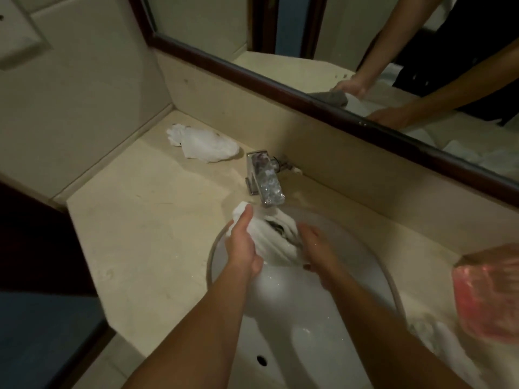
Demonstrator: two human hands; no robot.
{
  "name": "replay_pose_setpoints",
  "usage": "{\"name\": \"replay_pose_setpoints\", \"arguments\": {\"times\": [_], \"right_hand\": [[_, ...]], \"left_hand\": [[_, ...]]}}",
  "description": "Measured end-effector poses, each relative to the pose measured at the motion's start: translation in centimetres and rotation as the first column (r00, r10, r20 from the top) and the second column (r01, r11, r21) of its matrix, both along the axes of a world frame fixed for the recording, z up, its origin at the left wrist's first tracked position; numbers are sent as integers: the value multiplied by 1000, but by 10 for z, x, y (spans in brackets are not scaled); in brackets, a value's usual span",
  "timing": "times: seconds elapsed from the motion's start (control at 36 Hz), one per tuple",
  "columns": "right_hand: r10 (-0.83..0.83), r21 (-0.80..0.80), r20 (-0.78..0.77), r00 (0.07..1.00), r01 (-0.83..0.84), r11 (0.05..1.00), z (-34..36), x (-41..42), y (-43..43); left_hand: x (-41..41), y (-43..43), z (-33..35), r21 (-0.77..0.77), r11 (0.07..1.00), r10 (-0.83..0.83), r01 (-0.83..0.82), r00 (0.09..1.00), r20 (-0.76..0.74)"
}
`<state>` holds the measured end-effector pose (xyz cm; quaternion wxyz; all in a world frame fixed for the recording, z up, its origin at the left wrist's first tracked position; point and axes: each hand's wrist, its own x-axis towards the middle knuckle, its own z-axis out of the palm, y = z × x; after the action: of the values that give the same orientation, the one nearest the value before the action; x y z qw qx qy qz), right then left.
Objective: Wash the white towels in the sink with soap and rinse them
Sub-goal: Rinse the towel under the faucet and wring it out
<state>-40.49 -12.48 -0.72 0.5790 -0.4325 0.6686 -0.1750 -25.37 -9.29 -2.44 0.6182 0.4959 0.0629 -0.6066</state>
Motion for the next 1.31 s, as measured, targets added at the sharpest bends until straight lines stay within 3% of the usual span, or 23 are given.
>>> {"name": "replay_pose_setpoints", "arguments": {"times": [0.08, 0.17, 0.22, 0.31, 0.44, 0.56, 0.64, 0.72, 0.92, 1.14, 1.31], "right_hand": [[-193, 273, 233, 953, 126, 954, -14, 1, 7], [-337, 373, 495, 801, 154, 915, -25, 4, -4], [-356, 358, 493, 794, 188, 915, -27, 8, -12], [-282, 230, 429, 858, 198, 953, -33, 14, -21], [-207, 102, 362, 909, 182, 978, -33, 21, -36], [-187, -6, 384, 904, 205, 979, -38, 29, -39], [-191, -30, 439, 878, 226, 974, -38, 38, -35], [-191, -53, 431, 882, 236, 970, -40, 40, -35], [-164, -67, 432, 887, 213, 975, -46, 37, -41], [-208, 14, 502, 839, 233, 972, -54, 56, -48], [-263, 126, 511, 818, 231, 965, -55, 67, -47]], "left_hand": [[-4, -11, -9, -60, 998, 11, -14, 998, -61], [-4, -19, -18, -90, 996, 2, -11, 995, -95], [0, -21, -20, -105, 994, -15, 7, 997, -78], [10, -20, -17, -107, 991, -78, 77, 997, -10], [44, -20, -3, -1, 969, -243, 247, 955, 171], [51, -21, -5, 105, 956, -289, 273, 828, 480], [48, -18, -3, 158, 944, -326, 289, 740, 589], [45, -16, -15, 205, 931, -362, 301, 700, 616], [35, -20, -32, 186, 963, -268, 194, 739, 618], [42, -19, -28, 145, 989, -93, 5, 788, 609], [54, -11, -24, 109, 994, -43, -29, 792, 608]]}}
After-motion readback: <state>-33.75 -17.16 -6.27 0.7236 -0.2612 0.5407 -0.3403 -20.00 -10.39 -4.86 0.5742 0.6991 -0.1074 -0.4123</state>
